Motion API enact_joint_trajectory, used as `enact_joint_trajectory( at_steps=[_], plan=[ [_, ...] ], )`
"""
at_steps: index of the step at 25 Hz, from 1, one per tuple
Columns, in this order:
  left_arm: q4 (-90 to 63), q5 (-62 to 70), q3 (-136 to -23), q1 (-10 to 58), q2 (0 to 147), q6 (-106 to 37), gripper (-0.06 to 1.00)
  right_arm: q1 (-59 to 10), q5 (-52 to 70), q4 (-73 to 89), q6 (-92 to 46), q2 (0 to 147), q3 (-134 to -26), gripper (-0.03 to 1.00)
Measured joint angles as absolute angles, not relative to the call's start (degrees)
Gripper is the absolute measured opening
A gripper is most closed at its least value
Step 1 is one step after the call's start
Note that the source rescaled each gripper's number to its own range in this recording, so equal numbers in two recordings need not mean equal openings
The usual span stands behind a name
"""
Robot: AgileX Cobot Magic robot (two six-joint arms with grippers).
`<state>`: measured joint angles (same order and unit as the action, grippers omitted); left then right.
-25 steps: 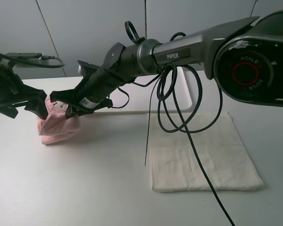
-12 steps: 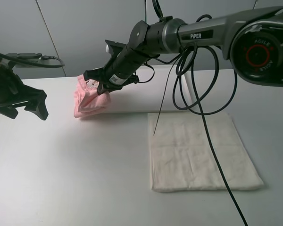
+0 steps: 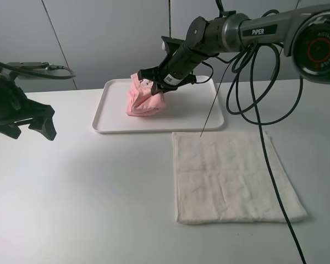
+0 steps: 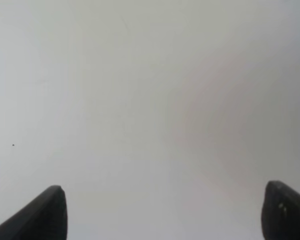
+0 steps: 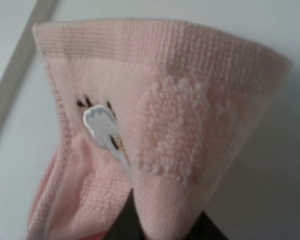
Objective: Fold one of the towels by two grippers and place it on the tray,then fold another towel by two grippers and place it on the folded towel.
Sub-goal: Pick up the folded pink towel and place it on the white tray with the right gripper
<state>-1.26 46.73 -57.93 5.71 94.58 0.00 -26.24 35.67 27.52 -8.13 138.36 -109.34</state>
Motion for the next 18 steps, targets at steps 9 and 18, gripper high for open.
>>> enact_joint_trajectory(
  at_steps=[9,18],
  plan=[
    [-1.5,47.9,-57.9,5.7,94.6,0.0,1.0,-25.1,33.7,24.7,-6.1,141.7,-109.3,0.09],
    [-1.5,48.2,-57.9,5.7,94.6,-0.4,1.0,-25.1,32.1,22.4,-5.0,141.7,-109.3,0.3]
  ],
)
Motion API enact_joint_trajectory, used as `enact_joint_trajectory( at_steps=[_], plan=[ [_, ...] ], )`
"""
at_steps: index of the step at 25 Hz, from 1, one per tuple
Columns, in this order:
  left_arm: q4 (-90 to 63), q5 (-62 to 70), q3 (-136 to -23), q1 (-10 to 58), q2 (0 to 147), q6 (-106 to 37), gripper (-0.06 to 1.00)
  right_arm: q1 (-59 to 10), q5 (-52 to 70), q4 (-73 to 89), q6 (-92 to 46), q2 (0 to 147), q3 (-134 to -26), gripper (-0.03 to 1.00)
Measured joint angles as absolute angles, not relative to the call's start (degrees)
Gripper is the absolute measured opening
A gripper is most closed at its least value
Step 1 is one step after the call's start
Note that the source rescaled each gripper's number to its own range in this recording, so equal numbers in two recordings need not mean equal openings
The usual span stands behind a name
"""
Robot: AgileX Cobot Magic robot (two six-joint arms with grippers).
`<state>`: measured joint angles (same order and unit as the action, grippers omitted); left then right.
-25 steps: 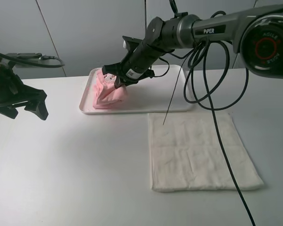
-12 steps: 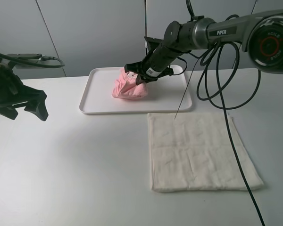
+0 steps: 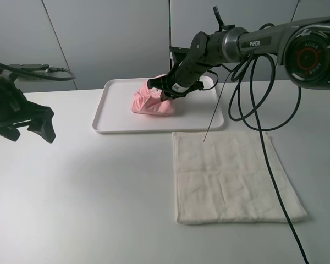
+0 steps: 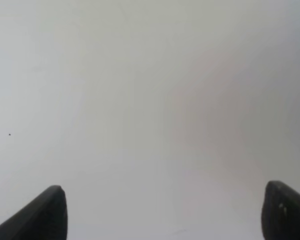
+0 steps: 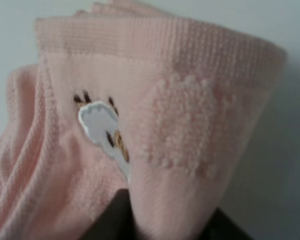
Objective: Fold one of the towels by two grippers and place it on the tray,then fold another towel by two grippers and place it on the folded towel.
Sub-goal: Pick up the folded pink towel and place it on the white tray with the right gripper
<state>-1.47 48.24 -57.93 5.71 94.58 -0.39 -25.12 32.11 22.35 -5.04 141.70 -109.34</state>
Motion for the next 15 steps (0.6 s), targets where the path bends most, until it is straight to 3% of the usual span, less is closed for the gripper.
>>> enact_joint_trajectory(
  at_steps=[3,4,7,15],
  plan=[
    [-1.5,48.5,-57.9,5.7,94.6,0.0,1.0,-25.1,32.1,21.9,-5.0,141.7,-109.3,0.84],
    [-1.5,48.5,-57.9,5.7,94.6,-0.4,1.0,-25.1,32.4,21.9,-5.0,141.7,-109.3,0.93],
    [-1.5,48.5,-57.9,5.7,94.6,-0.4,1.0,-25.1,34.6,19.8,-5.0,141.7,-109.3,0.99],
    [-1.5,49.0,-57.9,5.7,94.6,-2.2,1.0,-25.1,42.2,9.5,-6.3,134.4,-109.3,1.0]
  ],
)
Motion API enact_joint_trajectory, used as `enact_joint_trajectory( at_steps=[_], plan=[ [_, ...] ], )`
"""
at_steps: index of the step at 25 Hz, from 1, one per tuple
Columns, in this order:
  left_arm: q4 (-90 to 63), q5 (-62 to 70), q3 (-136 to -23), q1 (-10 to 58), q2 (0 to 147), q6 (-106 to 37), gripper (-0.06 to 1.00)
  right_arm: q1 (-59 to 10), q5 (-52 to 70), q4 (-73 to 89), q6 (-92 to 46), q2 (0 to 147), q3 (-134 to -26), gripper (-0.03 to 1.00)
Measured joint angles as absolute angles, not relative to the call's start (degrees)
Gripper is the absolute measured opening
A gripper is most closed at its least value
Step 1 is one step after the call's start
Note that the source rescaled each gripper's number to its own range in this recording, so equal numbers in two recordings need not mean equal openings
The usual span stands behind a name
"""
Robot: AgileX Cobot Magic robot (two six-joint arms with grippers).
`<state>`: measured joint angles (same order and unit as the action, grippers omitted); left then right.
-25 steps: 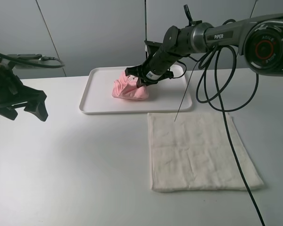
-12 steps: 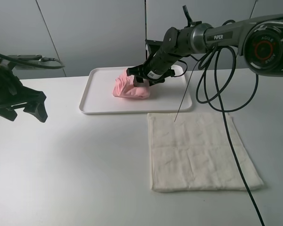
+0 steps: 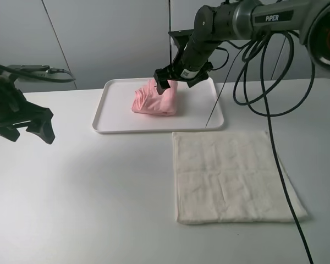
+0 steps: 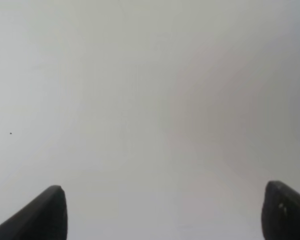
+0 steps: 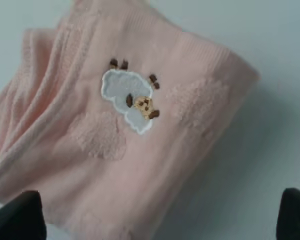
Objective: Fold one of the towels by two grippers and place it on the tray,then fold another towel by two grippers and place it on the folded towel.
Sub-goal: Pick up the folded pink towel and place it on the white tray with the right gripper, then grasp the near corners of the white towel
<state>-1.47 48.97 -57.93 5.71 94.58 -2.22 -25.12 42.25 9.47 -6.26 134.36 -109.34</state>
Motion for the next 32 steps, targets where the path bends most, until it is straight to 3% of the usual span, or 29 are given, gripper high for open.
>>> enact_joint_trajectory(
  at_steps=[10,16,26,32],
  plan=[
    [-1.5,50.6,-57.9,5.7,94.6,-6.7,1.0,-25.1,54.3,1.8,-9.1,121.5,-107.8,1.0],
    [-1.5,51.5,-57.9,7.3,94.6,-7.6,1.0,-25.1,50.7,-2.4,-5.6,111.3,-91.6,1.0],
    [0.9,47.8,-57.9,24.8,94.6,-9.3,1.0,-25.1,48.4,-7.0,-4.5,89.4,-61.2,1.0],
    [1.3,46.3,-57.9,33.2,94.6,-12.3,1.0,-25.1,51.3,-7.4,-6.8,79.9,-50.4,1.0]
  ],
)
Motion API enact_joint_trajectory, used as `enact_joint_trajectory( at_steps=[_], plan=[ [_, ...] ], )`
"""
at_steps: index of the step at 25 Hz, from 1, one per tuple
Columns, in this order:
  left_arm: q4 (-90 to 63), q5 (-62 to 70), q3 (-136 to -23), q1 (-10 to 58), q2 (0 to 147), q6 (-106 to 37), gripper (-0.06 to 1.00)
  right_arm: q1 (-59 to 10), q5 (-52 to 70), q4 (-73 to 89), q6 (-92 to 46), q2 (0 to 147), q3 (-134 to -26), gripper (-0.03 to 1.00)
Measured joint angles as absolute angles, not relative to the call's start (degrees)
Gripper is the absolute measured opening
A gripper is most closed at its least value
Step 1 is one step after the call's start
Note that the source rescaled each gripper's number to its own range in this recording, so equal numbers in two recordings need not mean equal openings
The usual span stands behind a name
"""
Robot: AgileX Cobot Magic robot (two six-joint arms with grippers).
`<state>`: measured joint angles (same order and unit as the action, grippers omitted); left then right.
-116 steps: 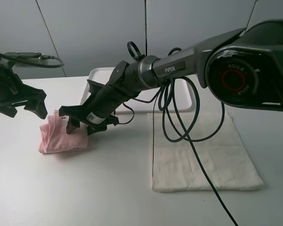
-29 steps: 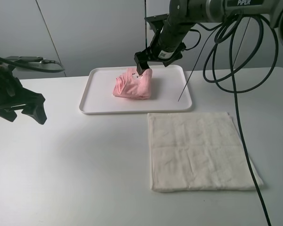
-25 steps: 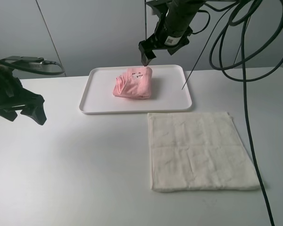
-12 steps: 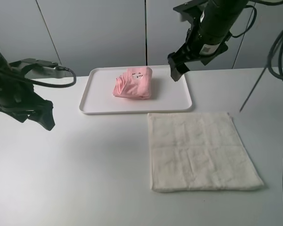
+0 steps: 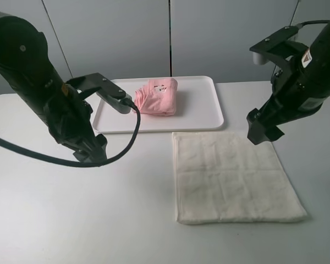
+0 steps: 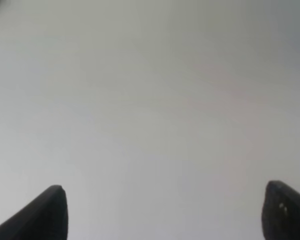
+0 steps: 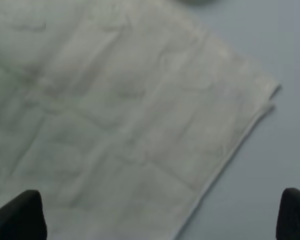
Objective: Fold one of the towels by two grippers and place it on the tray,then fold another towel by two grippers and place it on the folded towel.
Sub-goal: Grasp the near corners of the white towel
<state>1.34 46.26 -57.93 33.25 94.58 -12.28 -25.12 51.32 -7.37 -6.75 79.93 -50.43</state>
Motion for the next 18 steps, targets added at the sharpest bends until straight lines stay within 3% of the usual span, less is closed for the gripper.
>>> enact_joint_trajectory(
  at_steps=[11,18],
  plan=[
    [1.5,42.4,-57.9,43.2,94.6,-14.5,1.0,-25.1,62.4,-2.5,-25.6,75.5,-43.9,1.0],
    [1.4,45.2,-65.7,48.3,100.1,-15.9,1.0,-25.1,62.9,-0.5,-42.0,75.5,-43.4,1.0]
  ],
)
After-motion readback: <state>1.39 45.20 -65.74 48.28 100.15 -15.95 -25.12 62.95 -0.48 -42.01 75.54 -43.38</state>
